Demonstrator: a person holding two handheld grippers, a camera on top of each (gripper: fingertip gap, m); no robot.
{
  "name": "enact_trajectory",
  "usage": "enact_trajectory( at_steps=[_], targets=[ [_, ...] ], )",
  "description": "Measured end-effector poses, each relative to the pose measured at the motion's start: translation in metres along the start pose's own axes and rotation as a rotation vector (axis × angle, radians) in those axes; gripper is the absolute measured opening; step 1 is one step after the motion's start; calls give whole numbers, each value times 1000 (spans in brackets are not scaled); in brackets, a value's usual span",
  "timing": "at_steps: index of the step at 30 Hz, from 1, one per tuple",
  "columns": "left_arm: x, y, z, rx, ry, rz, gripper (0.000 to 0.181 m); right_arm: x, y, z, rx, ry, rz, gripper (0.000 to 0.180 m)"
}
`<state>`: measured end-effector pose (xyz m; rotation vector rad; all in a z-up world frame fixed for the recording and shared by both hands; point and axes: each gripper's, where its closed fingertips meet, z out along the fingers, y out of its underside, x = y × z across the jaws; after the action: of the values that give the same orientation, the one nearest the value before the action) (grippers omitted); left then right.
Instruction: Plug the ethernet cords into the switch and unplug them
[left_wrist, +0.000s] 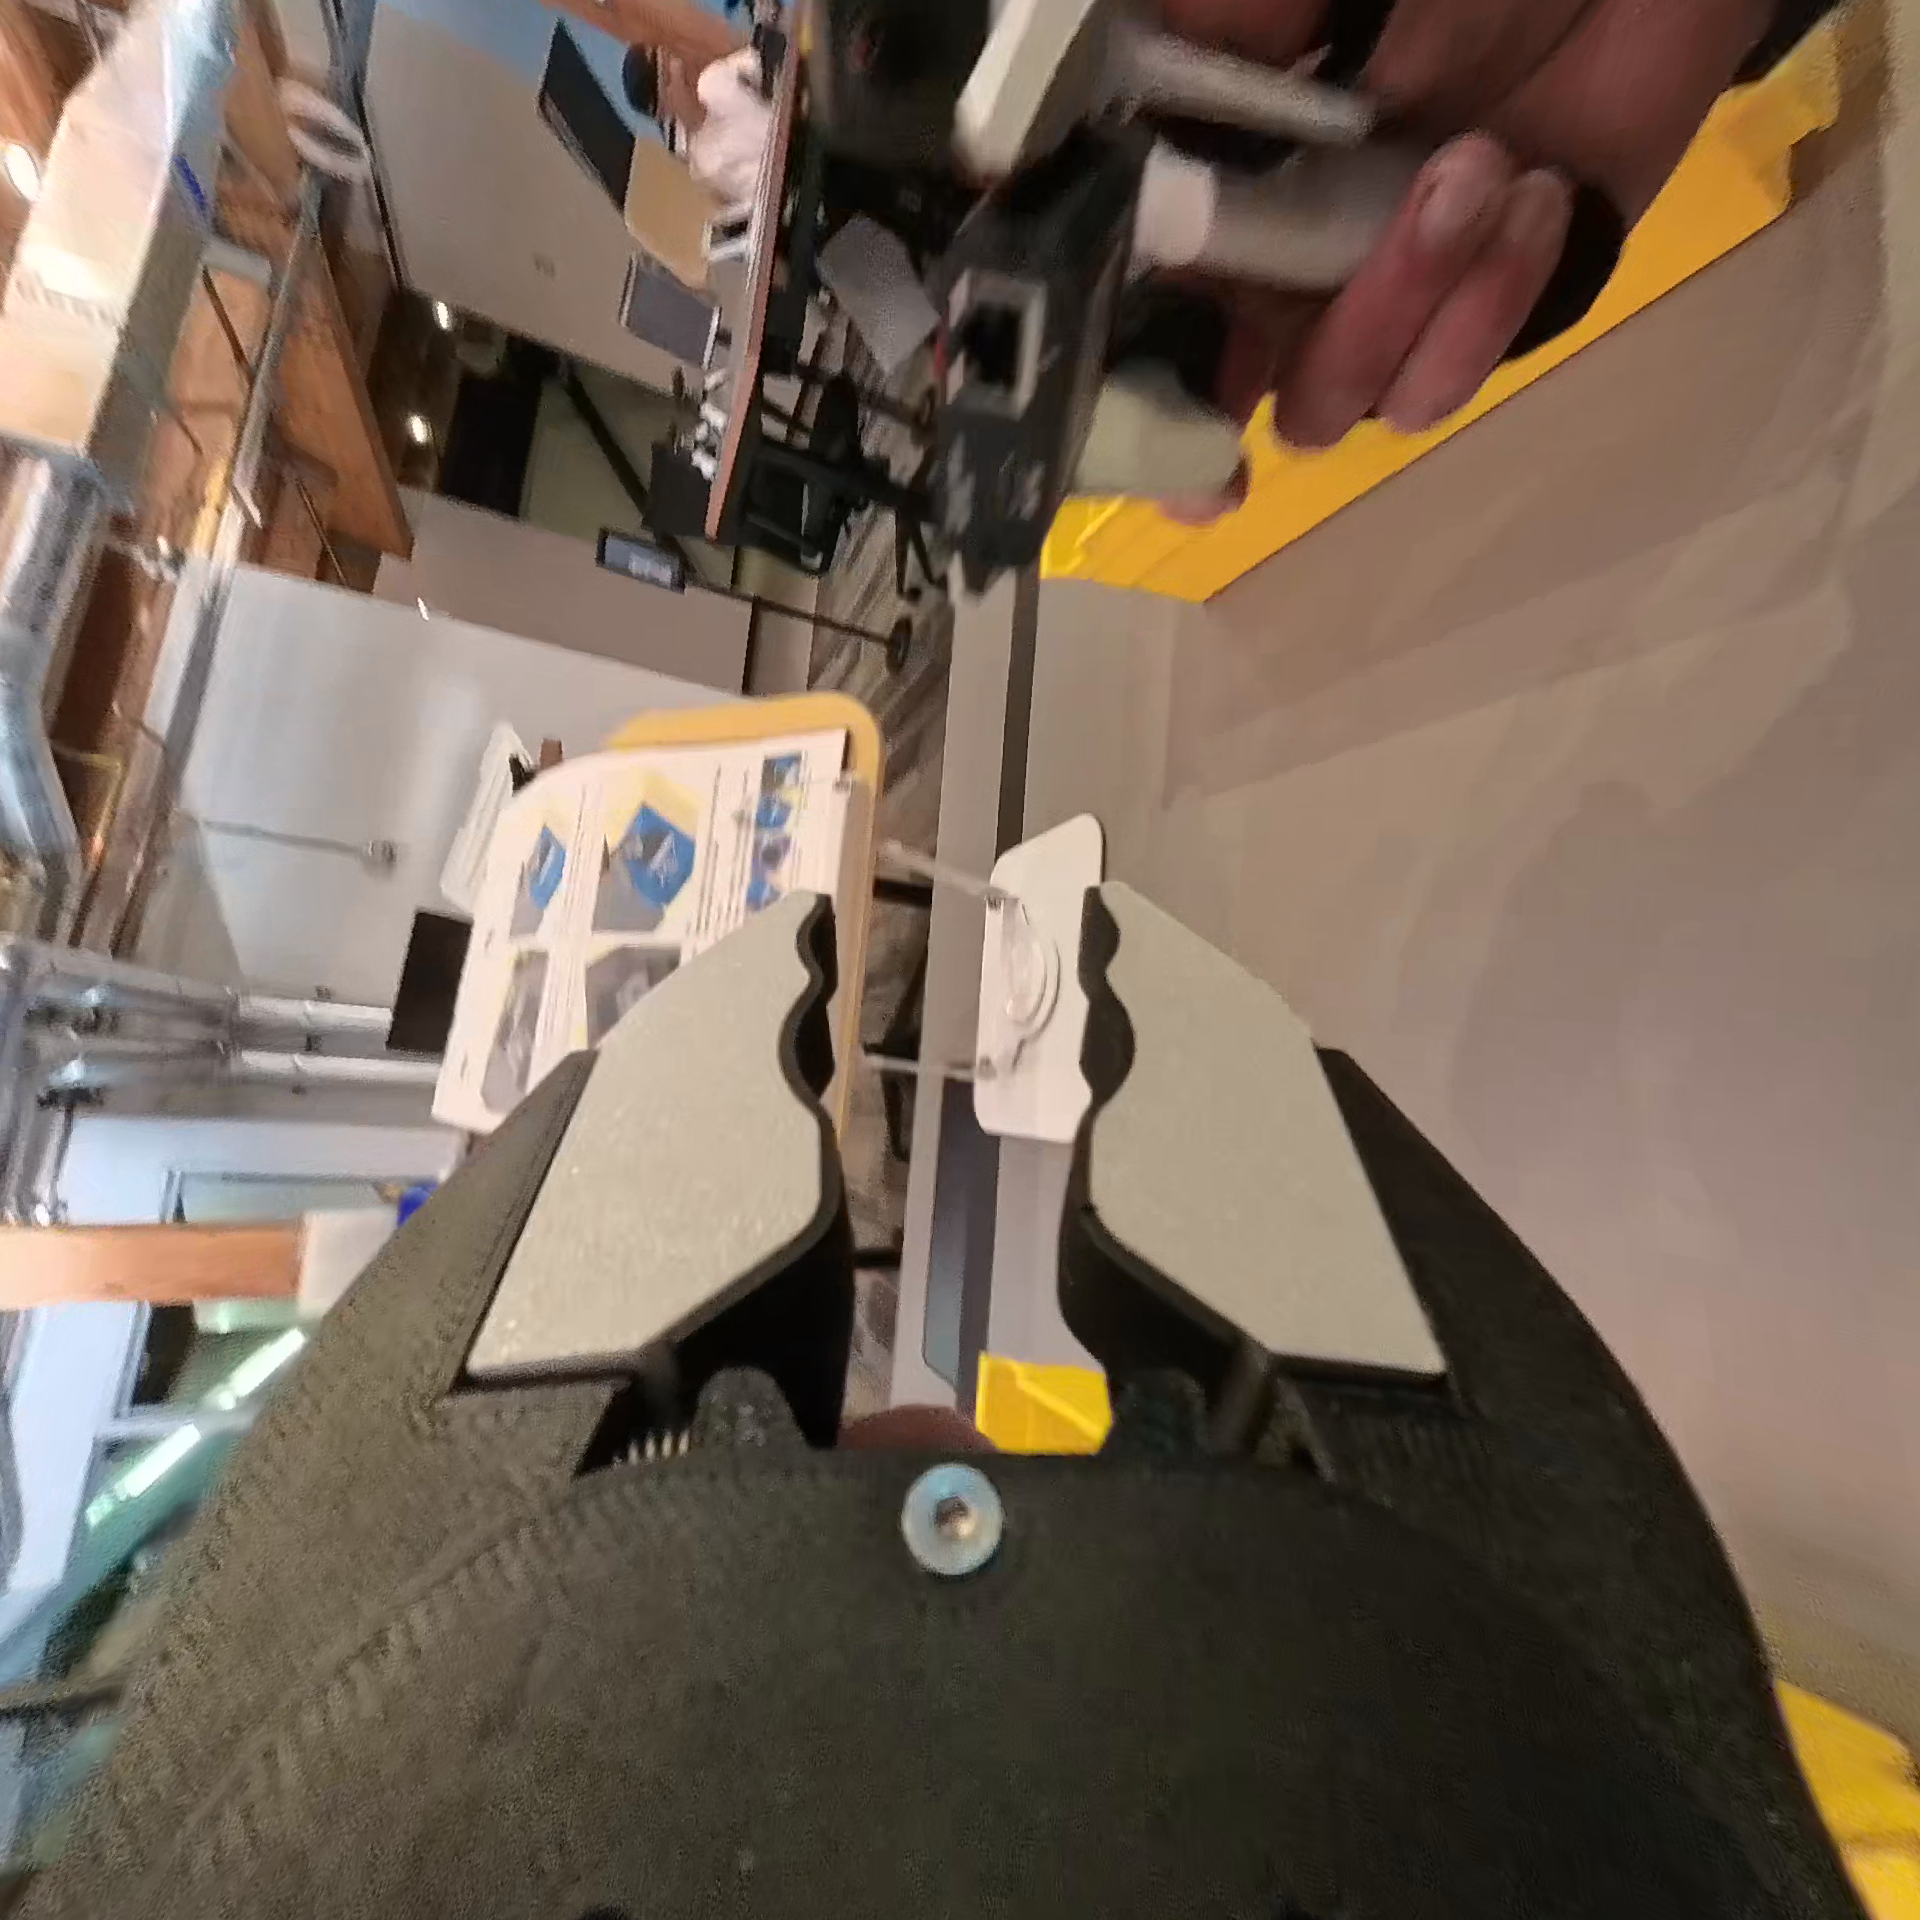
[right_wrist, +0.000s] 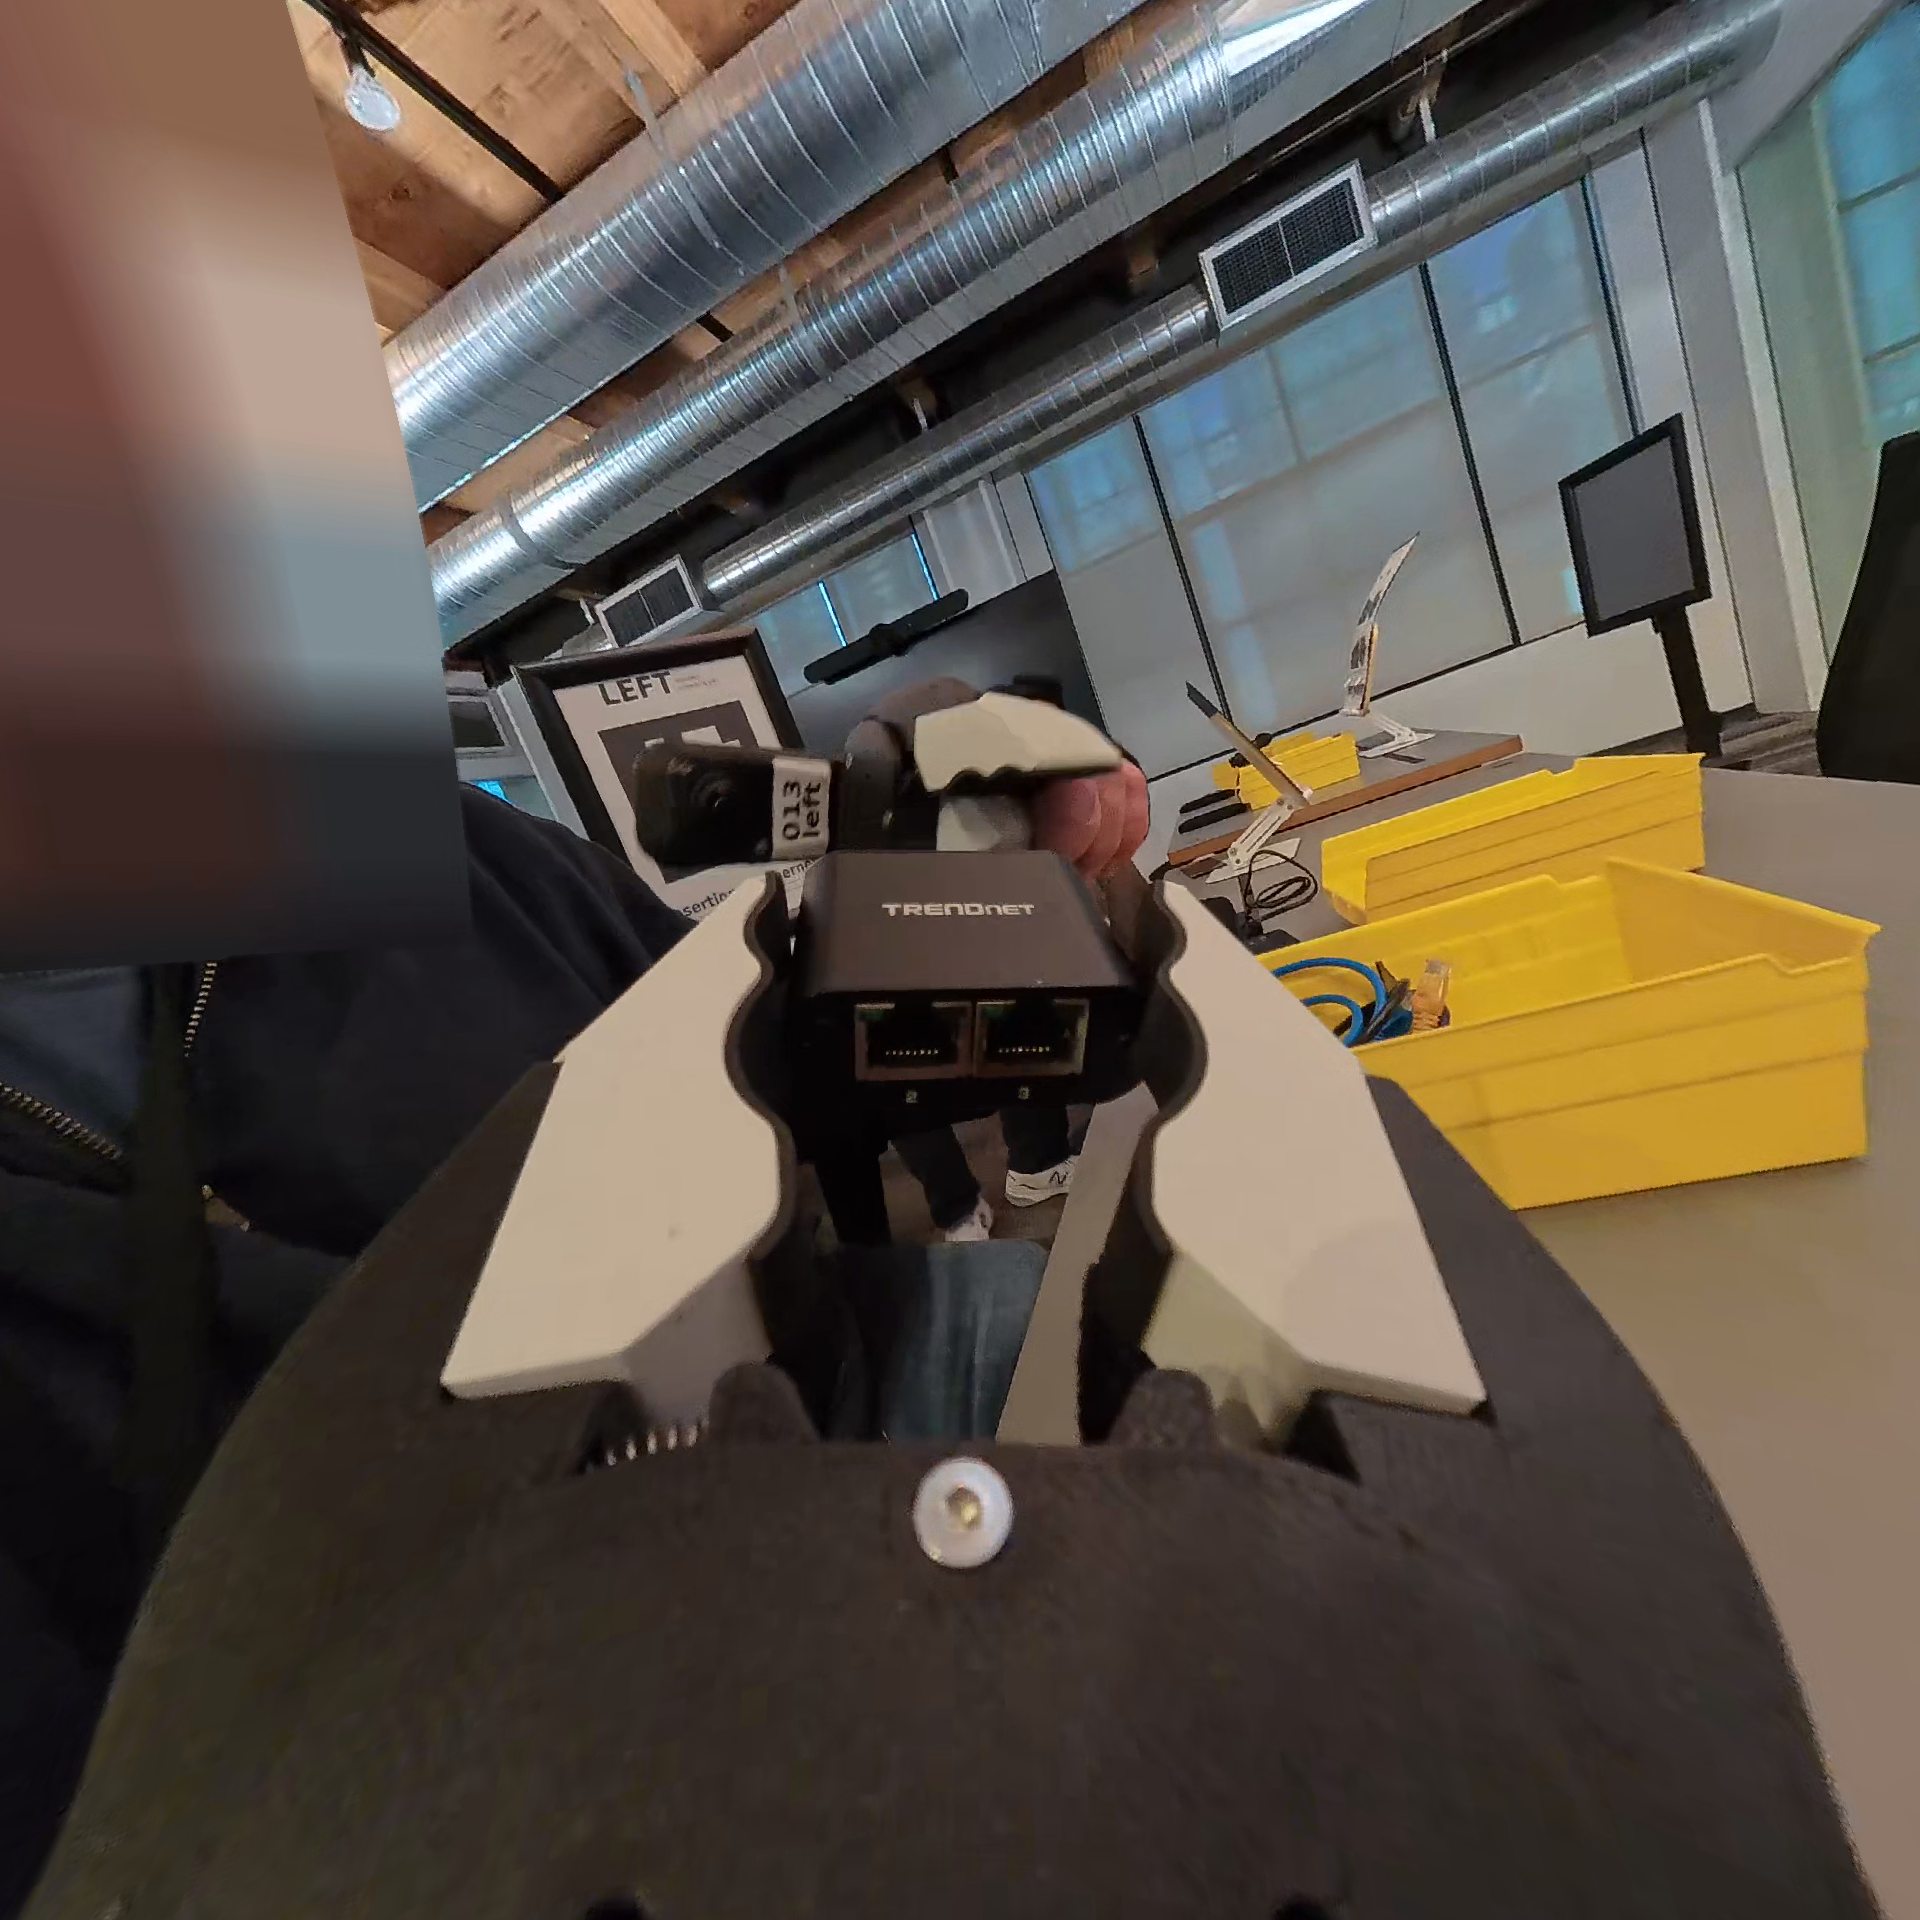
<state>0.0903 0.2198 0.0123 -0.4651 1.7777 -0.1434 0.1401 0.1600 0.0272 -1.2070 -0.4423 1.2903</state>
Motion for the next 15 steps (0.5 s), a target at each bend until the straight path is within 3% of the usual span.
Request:
enact_trajectory(
  at_steps=[1,4,8,15],
  targets=[
    [-5,12,-6,-31,0,-35,47,0,2,-1,-7,6,-4,67],
    [-19,64,-27,-211,-11,-159,73,3,9,-4,-23,27,-15,67],
    [-16,130,-69,-426,21,-211,69,11,19,-8,-41,62,-7,67],
    [42,213,-111,-664,209,-325,54,23,27,-14,-44,99,5,67]
  ],
)
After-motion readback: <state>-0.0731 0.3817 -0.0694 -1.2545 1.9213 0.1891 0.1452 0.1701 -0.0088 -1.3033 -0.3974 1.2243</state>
